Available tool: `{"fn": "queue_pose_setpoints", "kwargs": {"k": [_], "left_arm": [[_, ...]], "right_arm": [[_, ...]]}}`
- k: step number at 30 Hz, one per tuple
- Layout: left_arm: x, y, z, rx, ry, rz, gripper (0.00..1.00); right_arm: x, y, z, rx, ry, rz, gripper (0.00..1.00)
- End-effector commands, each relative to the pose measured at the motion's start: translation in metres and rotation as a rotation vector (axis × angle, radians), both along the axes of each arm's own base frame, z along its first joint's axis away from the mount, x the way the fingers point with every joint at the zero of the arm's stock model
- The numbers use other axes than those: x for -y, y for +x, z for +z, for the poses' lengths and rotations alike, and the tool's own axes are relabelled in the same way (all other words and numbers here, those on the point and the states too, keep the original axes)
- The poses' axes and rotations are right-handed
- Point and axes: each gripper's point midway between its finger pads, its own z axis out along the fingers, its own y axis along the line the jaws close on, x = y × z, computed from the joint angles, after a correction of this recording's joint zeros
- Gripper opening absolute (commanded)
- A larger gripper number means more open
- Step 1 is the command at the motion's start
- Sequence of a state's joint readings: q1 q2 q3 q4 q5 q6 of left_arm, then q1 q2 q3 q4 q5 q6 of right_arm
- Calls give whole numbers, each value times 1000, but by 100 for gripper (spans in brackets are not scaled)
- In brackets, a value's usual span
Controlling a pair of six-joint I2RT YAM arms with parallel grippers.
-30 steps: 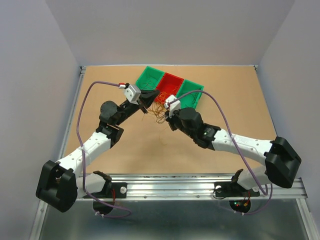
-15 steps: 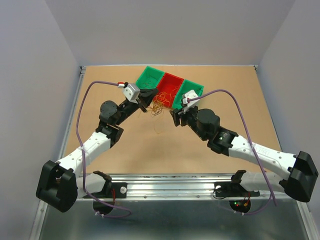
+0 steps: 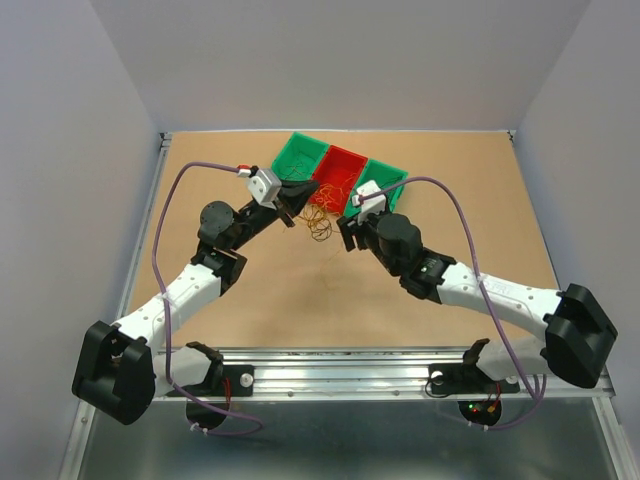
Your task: Untangle the cables
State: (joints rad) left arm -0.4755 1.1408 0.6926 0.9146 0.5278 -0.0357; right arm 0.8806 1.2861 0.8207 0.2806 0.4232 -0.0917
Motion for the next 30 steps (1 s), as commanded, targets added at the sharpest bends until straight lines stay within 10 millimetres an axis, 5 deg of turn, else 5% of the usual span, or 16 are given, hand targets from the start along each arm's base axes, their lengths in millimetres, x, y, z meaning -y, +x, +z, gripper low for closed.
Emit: {"fn": "queue_pose_setpoints", "kwargs": {"k": [1,9,16,18,19,21,22,25,30], "left_arm": [[-2,-14,21,77,-30,-36,0],[-1,-20,24,81,-33,-55,0],[-2,-21,26,85,-37,-53,0],[-2,-20,25,82,-36,-51,0],[-2,-20,25,83,-35,-51,0],[-2,-18,25,78,-35,-41,0],[-4,-14,25,72,-40,-23,0],[-14,0,27,42,-72,71,0],[-52,39,25,-44,-181,320,0]], "right_arm": [[-11,11,32,84,82,18,73],[-30,28,23,100,92,47,72],[-21,50,30,205,141,-81,61],[-19,48,36,237,185,-80,49],[-18,46,39,243,202,-73,27],[-15,41,46,249,239,-67,8],[-12,38,45,239,259,-74,1],[8,30,63,260,316,-118,0],[87,13,80,267,428,-409,1]]}}
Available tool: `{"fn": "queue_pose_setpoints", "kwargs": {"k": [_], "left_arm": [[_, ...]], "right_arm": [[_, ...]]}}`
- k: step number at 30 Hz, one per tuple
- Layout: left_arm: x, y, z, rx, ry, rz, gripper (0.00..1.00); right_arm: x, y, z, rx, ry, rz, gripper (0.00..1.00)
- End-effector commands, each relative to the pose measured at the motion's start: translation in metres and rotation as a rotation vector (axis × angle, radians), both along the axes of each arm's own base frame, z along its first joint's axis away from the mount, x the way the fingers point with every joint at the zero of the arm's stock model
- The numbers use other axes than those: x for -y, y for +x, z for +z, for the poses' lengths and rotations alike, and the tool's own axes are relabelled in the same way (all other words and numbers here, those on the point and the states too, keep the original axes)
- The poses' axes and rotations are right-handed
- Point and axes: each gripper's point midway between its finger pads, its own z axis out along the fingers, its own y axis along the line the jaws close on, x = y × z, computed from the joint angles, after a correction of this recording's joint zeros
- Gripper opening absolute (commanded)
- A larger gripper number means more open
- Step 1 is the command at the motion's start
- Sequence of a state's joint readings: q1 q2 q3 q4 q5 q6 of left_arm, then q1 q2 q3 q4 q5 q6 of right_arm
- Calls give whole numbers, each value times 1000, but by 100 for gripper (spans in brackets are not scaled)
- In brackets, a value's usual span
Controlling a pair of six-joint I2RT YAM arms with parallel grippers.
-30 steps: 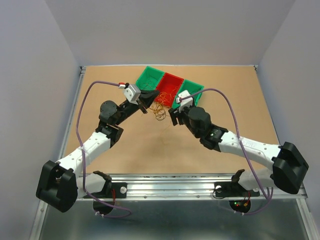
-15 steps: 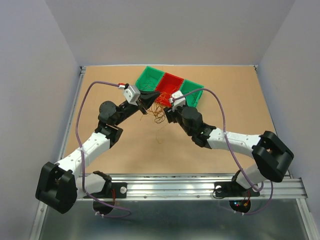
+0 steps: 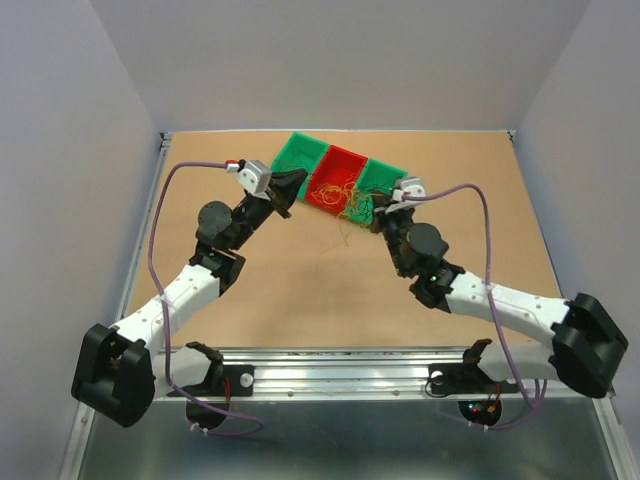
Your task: Untangle the cables
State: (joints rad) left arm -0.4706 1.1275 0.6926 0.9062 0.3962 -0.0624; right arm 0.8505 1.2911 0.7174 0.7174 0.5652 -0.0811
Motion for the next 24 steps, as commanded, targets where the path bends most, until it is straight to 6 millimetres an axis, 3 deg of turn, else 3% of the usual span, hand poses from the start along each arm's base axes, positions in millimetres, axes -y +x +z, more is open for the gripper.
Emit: {"fn": "queue_pose_setpoints", "kwargs": {"k": [1,2,3,4,5,7,8,10,12,14,18,20,24], "left_arm": [[-49,33,18,-31,-154,256,0],[-53,41,14,-44,-159,274,0],[-60,47,12,-51,-161,296,0],[-72,57,15,-54,-177,345,0],[-93,73,5,-99,-190,407,0],[-118,89,6,-132,-220,450,0],[-147,99,4,-165,-267,494,0],[-156,105,-3,-203,-282,455,0],[-172,105,0,-213,-337,451,0],[-172,103,0,-211,-345,444,0],[-171,102,0,-201,-351,440,0],[-168,103,-2,-209,-347,420,0],[-155,101,-5,-202,-320,347,0]], "right_arm": [[77,-14,33,38,219,-286,1],[88,-19,23,18,237,-314,0],[105,-31,40,48,302,-334,1],[115,-37,42,54,328,-351,0],[128,-45,42,55,355,-377,0],[159,-67,49,83,430,-408,1],[169,-75,50,91,451,-418,1],[200,-97,52,114,529,-454,1],[216,-111,54,131,571,-459,1],[232,-128,57,152,622,-439,1],[240,-140,60,167,648,-401,0],[234,-139,64,173,641,-366,1],[200,-119,65,126,530,-299,1]]}}
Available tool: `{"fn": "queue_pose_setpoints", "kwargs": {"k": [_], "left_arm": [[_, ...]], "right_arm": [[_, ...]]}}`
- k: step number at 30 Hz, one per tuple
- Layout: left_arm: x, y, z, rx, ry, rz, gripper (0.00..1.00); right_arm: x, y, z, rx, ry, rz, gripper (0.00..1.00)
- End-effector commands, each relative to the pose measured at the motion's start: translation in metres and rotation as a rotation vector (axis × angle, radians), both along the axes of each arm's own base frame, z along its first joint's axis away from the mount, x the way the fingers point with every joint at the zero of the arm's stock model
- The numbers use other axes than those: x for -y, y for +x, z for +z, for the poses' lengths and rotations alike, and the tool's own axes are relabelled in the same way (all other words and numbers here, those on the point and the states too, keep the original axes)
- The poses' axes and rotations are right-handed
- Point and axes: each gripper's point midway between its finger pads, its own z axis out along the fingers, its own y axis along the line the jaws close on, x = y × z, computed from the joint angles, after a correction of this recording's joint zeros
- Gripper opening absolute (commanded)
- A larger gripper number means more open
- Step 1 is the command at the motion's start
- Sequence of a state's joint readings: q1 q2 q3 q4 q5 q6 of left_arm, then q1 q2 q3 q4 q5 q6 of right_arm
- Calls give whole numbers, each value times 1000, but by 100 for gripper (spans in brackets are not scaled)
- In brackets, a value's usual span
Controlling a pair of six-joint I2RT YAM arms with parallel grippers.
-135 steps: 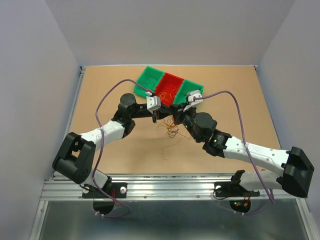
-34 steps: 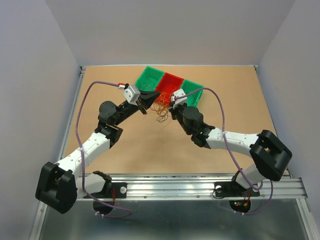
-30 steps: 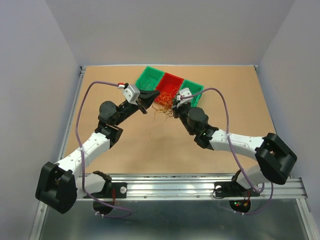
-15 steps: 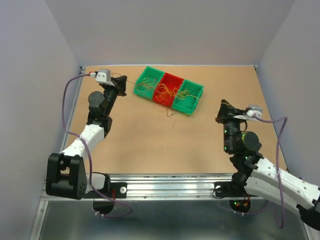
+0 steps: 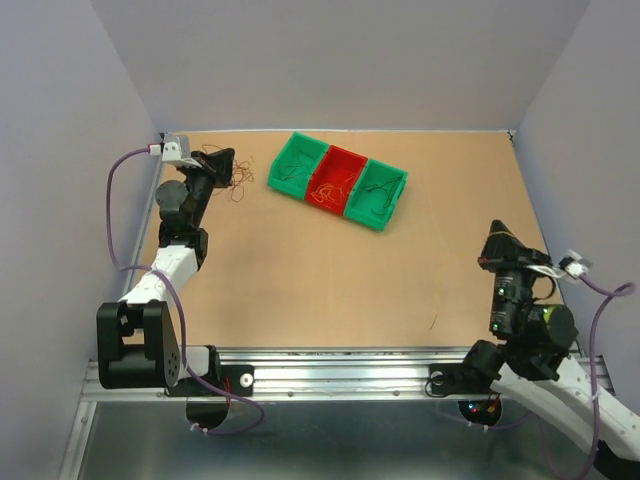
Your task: Untangle the cables
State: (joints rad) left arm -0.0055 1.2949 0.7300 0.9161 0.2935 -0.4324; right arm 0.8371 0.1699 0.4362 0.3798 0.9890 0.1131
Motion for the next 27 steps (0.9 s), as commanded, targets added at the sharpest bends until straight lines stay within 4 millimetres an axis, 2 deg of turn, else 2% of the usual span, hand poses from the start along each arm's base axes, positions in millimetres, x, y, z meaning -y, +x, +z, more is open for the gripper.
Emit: {"fn": "queue_pose_setpoints", "kwargs": {"k": [1,3,4,7,9,10,11,13,14,17,22,27], "left_arm": [[17,-9,35,130,0,-99,0],[18,-11,37,146,7,-108,0],[19,-12,35,147,9,-109,0],[19,-15,38,160,14,-109,0],[21,-17,39,171,20,-117,0],[22,-18,38,170,23,-121,0],[24,-19,39,175,27,-124,0],[28,-23,41,189,40,-132,0],[29,-24,42,193,43,-133,0],[35,-31,47,218,64,-142,0],[43,-39,52,250,90,-147,0],[54,-45,53,275,137,-169,0]], "right_arm": [[-41,24,-14,-88,-157,82,1],[-58,32,-9,-100,-196,122,0],[-72,42,-17,-136,-241,137,1],[-107,55,-19,-152,-320,235,1],[-135,56,-17,-124,-373,355,1],[-158,54,-16,-100,-413,451,1],[-168,53,-16,-87,-434,502,0],[-190,46,-14,-52,-481,608,1],[-208,37,-15,-18,-524,707,1],[-226,33,-20,-8,-570,791,3],[-229,47,-33,-71,-602,759,4],[-253,40,-39,-49,-662,874,4]]}}
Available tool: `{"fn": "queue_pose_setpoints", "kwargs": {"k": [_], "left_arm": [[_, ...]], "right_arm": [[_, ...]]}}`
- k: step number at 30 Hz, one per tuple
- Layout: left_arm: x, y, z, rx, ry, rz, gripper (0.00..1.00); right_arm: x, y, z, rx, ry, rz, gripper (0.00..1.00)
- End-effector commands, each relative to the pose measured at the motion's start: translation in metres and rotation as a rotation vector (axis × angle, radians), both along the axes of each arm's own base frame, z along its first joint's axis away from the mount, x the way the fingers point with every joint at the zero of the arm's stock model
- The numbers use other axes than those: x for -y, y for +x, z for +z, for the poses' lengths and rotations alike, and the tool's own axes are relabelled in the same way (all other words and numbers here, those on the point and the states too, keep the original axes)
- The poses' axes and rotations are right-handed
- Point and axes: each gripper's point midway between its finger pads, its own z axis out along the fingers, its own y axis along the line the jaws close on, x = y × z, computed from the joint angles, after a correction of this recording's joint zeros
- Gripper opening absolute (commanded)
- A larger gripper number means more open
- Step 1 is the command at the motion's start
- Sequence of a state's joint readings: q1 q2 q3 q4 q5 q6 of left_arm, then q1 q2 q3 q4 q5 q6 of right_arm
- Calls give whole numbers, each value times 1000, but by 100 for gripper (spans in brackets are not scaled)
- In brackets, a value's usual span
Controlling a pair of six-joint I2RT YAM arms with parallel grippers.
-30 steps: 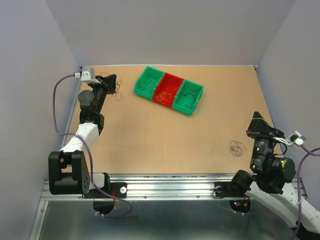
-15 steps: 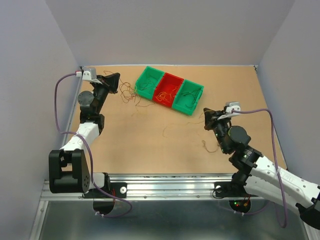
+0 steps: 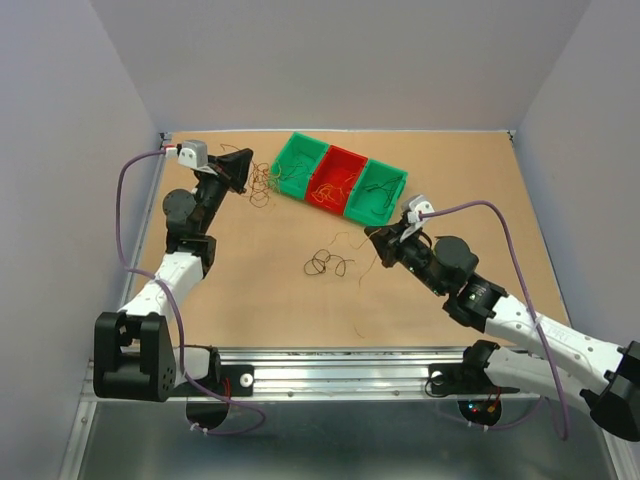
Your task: Untangle the cables
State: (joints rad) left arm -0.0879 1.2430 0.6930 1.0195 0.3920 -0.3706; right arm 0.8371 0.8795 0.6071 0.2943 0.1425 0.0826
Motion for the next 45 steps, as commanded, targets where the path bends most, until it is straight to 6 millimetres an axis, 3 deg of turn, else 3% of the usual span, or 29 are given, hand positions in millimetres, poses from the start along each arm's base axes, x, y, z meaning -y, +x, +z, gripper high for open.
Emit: {"fn": "queue_pose_setpoints", "kwargs": {"k": [1,5,12,15,20,21,23,24,25,26,28,31,35,38,41,45], "left_arm": [[13,-18,28,148,74,-42,0],[32,-19,21,153,152,-107,0],[40,-27,24,185,189,-111,1],[45,-29,23,189,198,-119,1],[48,-30,24,191,203,-128,1],[49,-30,22,189,210,-129,3],[49,-29,22,190,221,-127,10],[51,-29,21,184,229,-130,18],[51,-27,20,185,239,-120,31],[51,-27,21,186,241,-114,35],[48,-25,21,180,245,-87,41],[43,-25,24,184,244,-49,59],[35,-24,30,183,259,27,80],[39,-27,30,199,315,9,83],[34,-28,26,181,360,43,86],[28,-33,29,187,362,68,86]], "right_arm": [[-17,-7,44,89,44,107,4],[-22,-7,46,103,56,122,4],[-19,-9,44,108,46,121,5],[-35,-26,30,92,-25,260,18],[-39,-30,31,110,-40,299,19],[-41,-32,30,111,-42,314,35],[-45,-34,30,122,-44,337,38],[-46,-34,30,123,-42,341,40],[-46,-32,30,121,-41,336,46],[-46,-31,29,119,-39,331,53],[-47,-29,26,108,-47,327,54],[-58,-22,2,34,-130,349,59],[-69,-4,-45,-89,-284,338,59],[-79,12,-72,-143,-365,329,60],[-94,26,-106,-206,-456,354,68],[-108,41,-129,-232,-520,364,73]]}}
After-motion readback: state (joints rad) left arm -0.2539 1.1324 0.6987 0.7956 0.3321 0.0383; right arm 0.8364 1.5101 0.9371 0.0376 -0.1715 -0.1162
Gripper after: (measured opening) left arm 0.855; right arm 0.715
